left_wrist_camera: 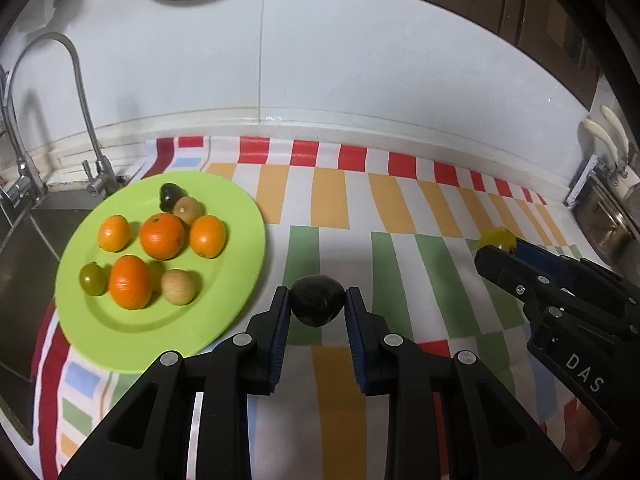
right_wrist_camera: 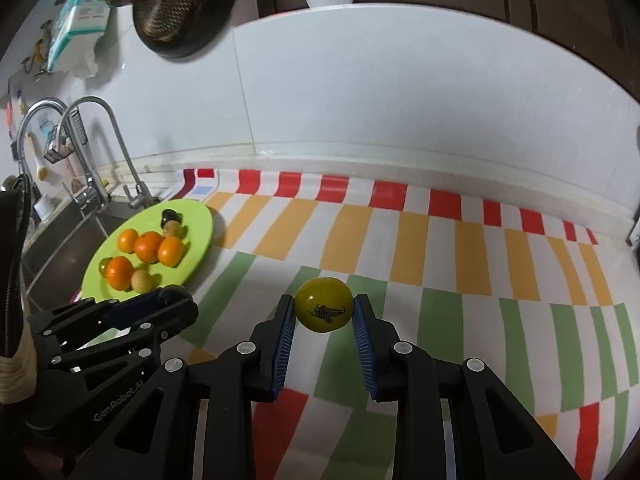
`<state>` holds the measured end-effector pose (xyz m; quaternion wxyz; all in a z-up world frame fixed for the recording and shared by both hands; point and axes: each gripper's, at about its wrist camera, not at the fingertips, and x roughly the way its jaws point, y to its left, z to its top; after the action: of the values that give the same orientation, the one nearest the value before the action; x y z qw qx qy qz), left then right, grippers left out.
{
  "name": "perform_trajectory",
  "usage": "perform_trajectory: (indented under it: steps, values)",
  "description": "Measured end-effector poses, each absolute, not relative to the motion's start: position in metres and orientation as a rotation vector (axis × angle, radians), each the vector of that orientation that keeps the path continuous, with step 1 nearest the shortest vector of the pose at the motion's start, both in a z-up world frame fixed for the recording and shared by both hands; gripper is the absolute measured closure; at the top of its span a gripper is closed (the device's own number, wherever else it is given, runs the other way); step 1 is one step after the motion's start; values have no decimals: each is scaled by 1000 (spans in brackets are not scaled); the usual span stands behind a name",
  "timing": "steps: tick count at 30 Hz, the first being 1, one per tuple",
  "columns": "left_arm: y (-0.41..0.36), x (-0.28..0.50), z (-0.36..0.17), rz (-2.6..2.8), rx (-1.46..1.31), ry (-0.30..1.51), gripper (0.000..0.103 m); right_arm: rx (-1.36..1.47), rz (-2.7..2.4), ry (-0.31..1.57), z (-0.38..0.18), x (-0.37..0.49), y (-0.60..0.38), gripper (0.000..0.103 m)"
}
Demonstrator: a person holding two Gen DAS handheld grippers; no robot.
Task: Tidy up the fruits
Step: 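Lower the plum onto the plate with the left gripper while the right gripper releases the lime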
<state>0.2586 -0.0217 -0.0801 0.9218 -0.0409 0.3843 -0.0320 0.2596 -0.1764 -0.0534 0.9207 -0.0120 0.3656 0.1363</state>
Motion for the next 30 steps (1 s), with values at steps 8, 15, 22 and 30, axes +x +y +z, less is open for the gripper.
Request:
perform_trajectory:
  steps: [8, 15, 22, 30]
  values:
    - [-4, 226, -60, -72, -74, 730, 75, -33, 294, 725, -37, 228, -162, 72]
    - [17, 200, -45, -53, -75, 684, 75, -30, 321, 705, -28, 207, -139, 72]
    - [42, 176, -29, -32, -66, 636, 75, -38, 347, 673, -17, 189, -113, 72]
    - [70, 162, -18, -11, -48, 589, 75, -38, 387, 651, -12, 184, -84, 72]
